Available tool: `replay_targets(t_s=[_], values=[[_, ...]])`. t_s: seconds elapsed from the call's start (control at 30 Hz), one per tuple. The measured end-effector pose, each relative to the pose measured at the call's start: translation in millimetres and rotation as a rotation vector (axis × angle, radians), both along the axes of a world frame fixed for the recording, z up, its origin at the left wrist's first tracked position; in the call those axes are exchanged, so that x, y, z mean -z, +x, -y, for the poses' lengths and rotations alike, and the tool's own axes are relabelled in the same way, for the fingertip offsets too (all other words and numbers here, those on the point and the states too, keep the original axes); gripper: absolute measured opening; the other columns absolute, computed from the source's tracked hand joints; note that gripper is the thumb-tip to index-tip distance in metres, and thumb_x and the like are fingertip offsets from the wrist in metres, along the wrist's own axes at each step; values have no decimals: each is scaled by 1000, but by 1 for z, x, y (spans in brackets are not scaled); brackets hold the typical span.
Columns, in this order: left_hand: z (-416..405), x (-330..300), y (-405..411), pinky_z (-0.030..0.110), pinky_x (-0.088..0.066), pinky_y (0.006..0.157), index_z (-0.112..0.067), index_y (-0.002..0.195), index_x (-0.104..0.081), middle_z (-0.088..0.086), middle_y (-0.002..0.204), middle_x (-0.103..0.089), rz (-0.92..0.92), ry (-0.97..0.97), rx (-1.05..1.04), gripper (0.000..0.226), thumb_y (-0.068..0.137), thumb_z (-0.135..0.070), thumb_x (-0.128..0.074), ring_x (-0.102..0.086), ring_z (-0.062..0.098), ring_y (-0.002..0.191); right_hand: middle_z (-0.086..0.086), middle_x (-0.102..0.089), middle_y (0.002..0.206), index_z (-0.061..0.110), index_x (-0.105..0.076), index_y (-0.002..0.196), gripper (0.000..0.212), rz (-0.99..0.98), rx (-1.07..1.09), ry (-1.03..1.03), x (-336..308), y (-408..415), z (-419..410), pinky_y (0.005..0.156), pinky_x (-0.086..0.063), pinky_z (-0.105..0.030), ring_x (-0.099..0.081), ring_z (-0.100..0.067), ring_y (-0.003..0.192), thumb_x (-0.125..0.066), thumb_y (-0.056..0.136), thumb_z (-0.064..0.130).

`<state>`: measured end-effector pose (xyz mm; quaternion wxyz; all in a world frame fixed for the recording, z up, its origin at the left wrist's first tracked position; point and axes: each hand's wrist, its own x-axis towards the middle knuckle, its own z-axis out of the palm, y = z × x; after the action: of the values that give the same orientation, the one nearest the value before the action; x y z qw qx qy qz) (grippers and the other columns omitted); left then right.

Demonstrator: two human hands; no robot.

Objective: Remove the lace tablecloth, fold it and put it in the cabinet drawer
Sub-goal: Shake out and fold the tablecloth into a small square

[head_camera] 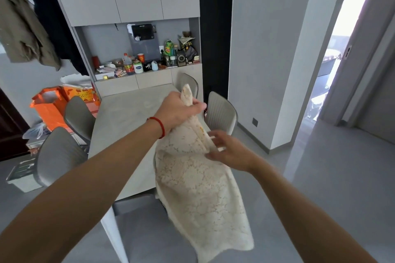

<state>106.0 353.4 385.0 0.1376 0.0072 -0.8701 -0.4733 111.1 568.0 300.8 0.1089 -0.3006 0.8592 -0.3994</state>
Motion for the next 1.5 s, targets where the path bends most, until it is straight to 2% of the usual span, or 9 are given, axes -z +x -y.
replay_targets(t_s=[0.27, 0.43, 0.57, 0.73, 0.9, 1.1, 1.23, 1.4, 1.5], values=[[-19, 6, 2, 27, -61, 71, -27, 89, -79, -12, 74, -76, -45, -53, 101, 51, 66, -73, -79, -71, 1, 70, -14, -76, 86, 8, -71, 114, 21, -301, 241, -234, -36, -7, 28, 79, -59, -49, -71, -31, 78, -60, 96, 7], [23, -15, 7, 18, -53, 62, -31, 84, -76, -14, 71, -69, -206, -6, -114, 52, 66, -79, -72, -60, -3, 66, -16, -76, 101, 5, -67, 108, 27, -58, 405, -364, -27, -26, -7, 85, -62, -58, -75, -34, 93, -60, 101, 30], [55, -19, 2, 27, -49, 66, -27, 64, -77, -20, 49, -58, -140, 249, -311, 42, 75, -68, -75, -55, 10, 66, -1, -80, 93, 15, -71, 101, 33, -23, 436, -455, -24, -30, -34, 78, -67, -41, -79, -14, 83, -61, 101, 47], [76, -18, 0, 33, -50, 74, -16, 84, -73, -1, 89, -65, 53, 461, -313, 56, 86, -71, -61, -60, 19, 89, 4, -83, 97, 16, -79, 106, 23, 8, 394, -639, -36, -31, -53, 69, -64, -23, -81, -14, 86, -63, 104, 33], [80, -19, 2, 27, -37, 63, -9, 83, -62, 3, 75, -44, 4, 819, -4, 17, 92, -14, -49, -43, 15, 68, 2, -82, 100, 18, -77, 112, 18, -29, 389, -678, -50, -34, -64, 70, -62, -22, -80, -14, 87, -62, 106, 26], [93, -16, 5, 28, -45, 75, -11, 108, -64, 8, 93, -49, -75, 539, 173, 54, 82, 29, -41, -50, 19, 87, 16, -70, 71, 34, -74, 76, 29, -153, 474, -662, -69, -37, -75, 60, -52, -15, -63, 0, 64, -65, 103, 34], [105, -14, 3, 28, -58, 88, -22, 112, -73, 11, 116, -66, -119, 498, 174, 45, 76, 5, -77, -65, 22, 106, 21, -69, 68, 38, -70, 60, 45, -211, 492, -679, -74, -43, -85, 65, -56, -14, -64, 4, 64, -66, 103, 26], [107, -11, -1, 21, -61, 83, -18, 98, -79, -2, 97, -82, -118, 395, -39, 43, 57, -21, -90, -76, 8, 92, -28, -70, 94, -7, -66, 78, 39, -227, 480, -700, -84, -49, -95, 84, -64, -51, -66, -19, 77, -72, 98, 27], [105, -12, -1, 20, -61, 81, -13, 93, -80, -1, 92, -82, -125, 443, -44, 38, 58, -25, -89, -77, 10, 89, -28, -65, 81, -12, -62, 77, 44, -280, 458, -703, -95, -48, -98, 77, -64, -50, -61, -16, 71, -74, 97, 26]])
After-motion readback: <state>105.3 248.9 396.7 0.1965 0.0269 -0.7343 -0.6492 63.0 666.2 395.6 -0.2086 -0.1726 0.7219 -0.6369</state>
